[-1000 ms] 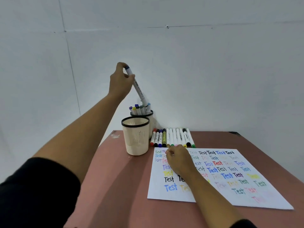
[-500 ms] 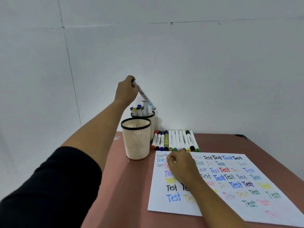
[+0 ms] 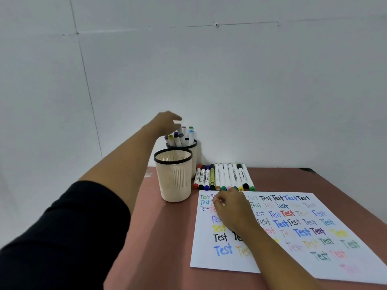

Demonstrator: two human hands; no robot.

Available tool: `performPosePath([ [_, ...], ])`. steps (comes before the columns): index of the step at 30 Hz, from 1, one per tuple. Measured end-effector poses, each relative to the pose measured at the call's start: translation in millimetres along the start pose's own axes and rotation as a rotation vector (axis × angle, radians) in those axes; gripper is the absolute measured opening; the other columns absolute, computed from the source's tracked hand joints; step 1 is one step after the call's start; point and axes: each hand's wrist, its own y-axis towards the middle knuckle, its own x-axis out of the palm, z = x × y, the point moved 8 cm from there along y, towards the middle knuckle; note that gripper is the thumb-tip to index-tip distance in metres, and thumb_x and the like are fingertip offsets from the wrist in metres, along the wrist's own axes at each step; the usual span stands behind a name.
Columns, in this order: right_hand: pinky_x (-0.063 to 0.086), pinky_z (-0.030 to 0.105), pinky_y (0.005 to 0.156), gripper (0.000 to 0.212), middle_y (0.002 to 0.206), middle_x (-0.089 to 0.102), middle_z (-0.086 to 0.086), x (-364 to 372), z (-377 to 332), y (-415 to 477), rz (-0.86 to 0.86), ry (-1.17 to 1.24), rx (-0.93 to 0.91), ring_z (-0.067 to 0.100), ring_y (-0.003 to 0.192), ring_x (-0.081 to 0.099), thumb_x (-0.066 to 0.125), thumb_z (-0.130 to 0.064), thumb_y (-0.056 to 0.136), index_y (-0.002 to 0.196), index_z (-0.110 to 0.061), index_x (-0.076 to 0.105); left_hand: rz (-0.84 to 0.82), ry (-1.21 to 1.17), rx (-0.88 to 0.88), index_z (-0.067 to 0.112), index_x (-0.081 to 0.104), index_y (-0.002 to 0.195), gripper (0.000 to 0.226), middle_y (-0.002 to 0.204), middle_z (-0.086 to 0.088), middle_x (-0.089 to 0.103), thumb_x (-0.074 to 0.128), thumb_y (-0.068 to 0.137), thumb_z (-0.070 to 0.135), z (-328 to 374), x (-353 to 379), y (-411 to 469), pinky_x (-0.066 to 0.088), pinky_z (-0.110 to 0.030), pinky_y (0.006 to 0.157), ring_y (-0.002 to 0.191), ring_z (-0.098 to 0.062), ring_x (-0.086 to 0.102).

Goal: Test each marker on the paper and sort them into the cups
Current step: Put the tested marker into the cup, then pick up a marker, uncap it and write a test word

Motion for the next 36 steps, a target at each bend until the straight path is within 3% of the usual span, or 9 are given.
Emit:
performPosePath([
  [3,0.047,0.031,0.089,0.027,0.109,0.057,0.005,-0.6,0.0,0.4,-0.004,-0.002,0.004,0.019,0.108,0.051,0.046,-0.027,0.095,0.108,-0.017,0.068,-0.074,-0.168,-0.083,0.004,0.066,0.108,0.032,0.099,-0.009,0.063,0.040,0.097,0.018,-3.0,25.1,-3.8,0.039,-0.023,0.060,0.072,-0.017,0.051],
  [4,0.046,0.031,0.089,0.028,0.109,0.057,0.005,-0.8,0.0,0.5,-0.005,-0.003,0.005,0.019,0.108,0.050,0.046,-0.027,0.096,0.108,-0.017,0.068,-0.064,-0.218,-0.099,0.004,0.067,0.101,0.031,0.092,-0.008,0.060,0.039,0.097,0.016,-2.5,27.9,-3.7,0.035,-0.022,0.055,0.069,-0.017,0.048],
  [9,0.047,0.033,0.089,0.028,0.110,0.057,0.005,-0.5,1.9,1.6,-0.006,-0.004,0.008,0.020,0.107,0.051,0.046,-0.029,0.096,0.110,-0.017,0.068,-0.004,-0.408,-0.127,0.013,0.052,0.084,0.015,0.076,-0.008,0.053,0.040,0.093,0.013,-3.1,26.8,-2.3,0.034,-0.025,0.055,0.067,-0.022,0.039],
  [14,0.047,0.034,0.088,0.028,0.110,0.057,0.006,1.6,3.0,2.4,-0.018,0.006,0.014,0.021,0.106,0.051,0.046,-0.028,0.096,0.108,-0.016,0.068,0.081,-0.501,-0.137,0.015,0.060,0.102,0.022,0.093,-0.007,0.055,0.039,0.095,0.014,-9.2,13.2,-9.9,0.041,-0.029,0.070,0.073,-0.019,0.050],
  [19,0.049,0.036,0.086,0.025,0.105,0.060,0.008,1.0,5.1,2.9,-0.012,0.057,0.033,0.022,0.101,0.055,0.048,-0.024,0.094,0.103,-0.013,0.068,0.236,-0.469,-0.038,0.008,0.061,0.117,0.033,0.119,-0.007,0.062,0.037,0.095,0.015,11.8,-14.1,-36.1,0.041,-0.024,0.084,0.106,-0.018,0.055],
  [25,0.046,0.026,0.067,0.025,0.092,0.065,0.009,-7.6,5.3,3.3,0.020,0.157,0.069,0.020,0.080,0.060,0.047,-0.022,0.096,0.098,-0.009,0.069,0.390,-0.457,0.164,0.011,0.063,0.114,0.029,0.109,-0.001,0.062,0.041,0.096,0.016,61.5,-21.8,-95.9,0.038,-0.012,0.078,0.095,-0.009,0.055],
  [28,0.040,0.024,0.060,0.024,0.082,0.063,0.007,-16.2,2.3,2.5,0.066,0.232,0.076,0.018,0.074,0.057,0.048,-0.020,0.096,0.088,-0.008,0.068,0.317,-0.466,0.232,0.011,0.064,0.112,0.027,0.101,0.002,0.061,0.043,0.096,0.015,78.3,7.5,-125.5,0.038,-0.005,0.068,0.086,-0.006,0.053],
  [34,0.034,0.012,0.053,0.021,0.081,0.063,0.003,-36.0,1.4,1.4,0.143,0.316,0.133,0.014,0.072,0.053,0.048,-0.015,0.094,0.090,-0.007,0.068,0.071,-0.453,0.164,0.005,0.067,0.104,0.027,0.100,-0.008,0.068,0.044,0.095,0.013,75.2,83.7,-156.7,0.037,-0.020,0.070,0.093,-0.019,0.059],
  [36,0.036,0.016,0.054,0.020,0.085,0.064,0.003,-38.4,3.1,1.5,0.145,0.357,0.164,0.013,0.071,0.053,0.049,-0.014,0.093,0.097,-0.008,0.067,0.030,-0.464,0.093,0.006,0.067,0.106,0.027,0.106,-0.008,0.068,0.044,0.095,0.014,65.8,100.8,-160.6,0.035,-0.020,0.071,0.097,-0.018,0.059],
])
